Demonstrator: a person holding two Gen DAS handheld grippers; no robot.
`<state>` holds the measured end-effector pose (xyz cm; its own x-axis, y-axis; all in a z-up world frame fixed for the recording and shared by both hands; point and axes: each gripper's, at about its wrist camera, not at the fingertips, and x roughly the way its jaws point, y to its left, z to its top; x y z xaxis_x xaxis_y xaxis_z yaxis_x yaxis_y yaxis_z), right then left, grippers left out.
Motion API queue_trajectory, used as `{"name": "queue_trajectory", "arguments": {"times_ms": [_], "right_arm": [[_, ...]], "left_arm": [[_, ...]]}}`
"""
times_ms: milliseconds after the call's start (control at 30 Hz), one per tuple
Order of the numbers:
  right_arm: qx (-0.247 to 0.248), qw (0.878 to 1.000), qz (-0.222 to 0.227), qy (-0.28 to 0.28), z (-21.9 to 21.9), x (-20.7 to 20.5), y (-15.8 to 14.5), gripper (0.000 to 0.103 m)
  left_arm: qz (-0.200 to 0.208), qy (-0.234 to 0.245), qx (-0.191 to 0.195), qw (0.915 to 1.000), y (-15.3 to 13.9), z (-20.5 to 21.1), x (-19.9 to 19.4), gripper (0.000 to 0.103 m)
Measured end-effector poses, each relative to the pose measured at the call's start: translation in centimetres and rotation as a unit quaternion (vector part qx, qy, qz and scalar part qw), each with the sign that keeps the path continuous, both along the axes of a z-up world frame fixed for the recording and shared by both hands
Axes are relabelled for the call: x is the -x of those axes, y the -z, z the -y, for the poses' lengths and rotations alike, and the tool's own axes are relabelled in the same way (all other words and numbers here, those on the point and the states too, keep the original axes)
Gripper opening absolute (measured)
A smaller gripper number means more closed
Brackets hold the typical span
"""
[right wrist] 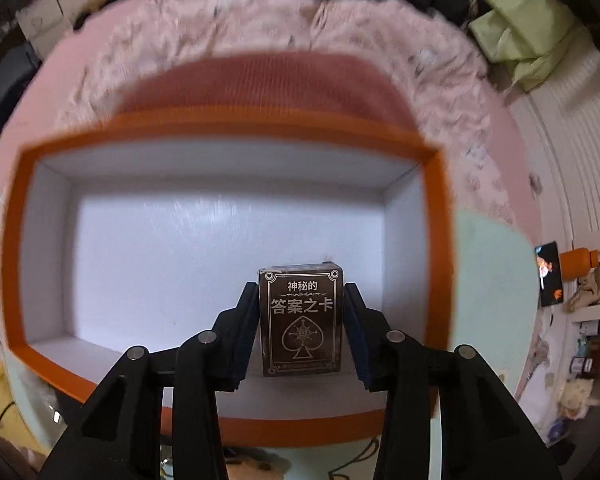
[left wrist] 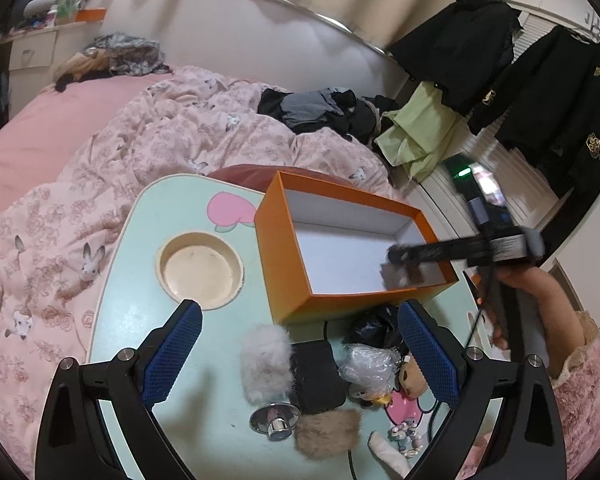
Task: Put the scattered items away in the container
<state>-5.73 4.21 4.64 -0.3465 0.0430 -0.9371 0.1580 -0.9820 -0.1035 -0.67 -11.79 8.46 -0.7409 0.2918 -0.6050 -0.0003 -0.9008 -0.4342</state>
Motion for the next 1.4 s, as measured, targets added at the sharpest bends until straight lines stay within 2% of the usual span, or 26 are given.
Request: {"name": "queue_trajectory", "arguments": {"times_ms": [133, 233, 300, 433, 567, 667, 800, 900, 1033, 1100, 1167, 1300, 1333, 1400], "right_arm": [[0.082, 0.995, -0.046, -0.015, -0.3, -3.0, -4.2, 0.043], [0.108, 0.991, -0.065, -0.045, -0.6, -6.8, -5.8, 0.043], [0.117, 0.99, -0.063, -0.051, -0.8, -8.7, -5.3, 0.043], [0.125, 0.992, -0.019, -0.024, -3.3, -11.0, -0.9, 0.043], [0.107, 0.994, -0.011, 0.006, -3.9, -10.3, 2.8, 0.043], [0.134, 0.991, -0.017, 0.015, -4.2, -10.0, 3.6, 0.044], [0.171, 0.983, -0.06, 0.036, -5.3, -10.6, 1.9, 0.045], [0.203, 0.972, -0.11, 0.048, -6.8, -10.9, -0.6, 0.052], [0.224, 0.957, -0.157, 0.1, -9.2, -9.6, -2.4, 0.053], [0.221, 0.957, -0.156, 0.104, -9.4, -8.3, -2.3, 0.053], [0.231, 0.957, -0.143, 0.102, -9.2, -7.0, -1.6, 0.053], [0.28, 0.95, -0.106, 0.087, -8.5, -6.4, 0.5, 0.055], [0.272, 0.953, -0.107, 0.084, -7.8, -6.6, 0.8, 0.055], [0.256, 0.957, -0.113, 0.08, -6.7, -7.0, 0.9, 0.056]], "left_arm": [[0.009, 0.003, 0.009, 0.9999, 0.2, -0.1, 0.1, 0.098], [0.019, 0.004, 0.017, 0.9997, 0.4, -0.2, 0.3, 0.098], [0.025, 0.0, 0.025, 0.9994, 0.6, -0.3, 0.5, 0.098], [0.036, -0.004, 0.026, 0.999, 1.2, -0.4, 0.8, 0.098], [0.043, -0.001, 0.033, 0.9986, 1.5, -0.8, 1.0, 0.098], [0.041, 0.004, 0.034, 0.9986, 1.5, -0.9, 0.9, 0.098], [0.046, 0.002, 0.035, 0.9983, 1.6, -0.9, 1.1, 0.098], [0.057, 0.004, 0.027, 0.998, 1.7, -1.0, 2.1, 0.098], [0.088, 0.015, 0.017, 0.9959, 2.0, -1.4, 4.2, 0.098], [0.114, 0.019, 0.006, 0.9933, 2.5, -1.6, 5.3, 0.098], [0.118, 0.023, -0.029, 0.9924, 2.8, -1.5, 6.1, 0.098], [0.152, 0.075, -0.068, 0.9832, 3.8, -2.5, 8.5, 0.098], [0.161, 0.082, -0.069, 0.9811, 4.0, -2.7, 9.2, 0.099], [0.163, 0.071, -0.049, 0.9827, 3.9, -2.8, 10.1, 0.099]]}}
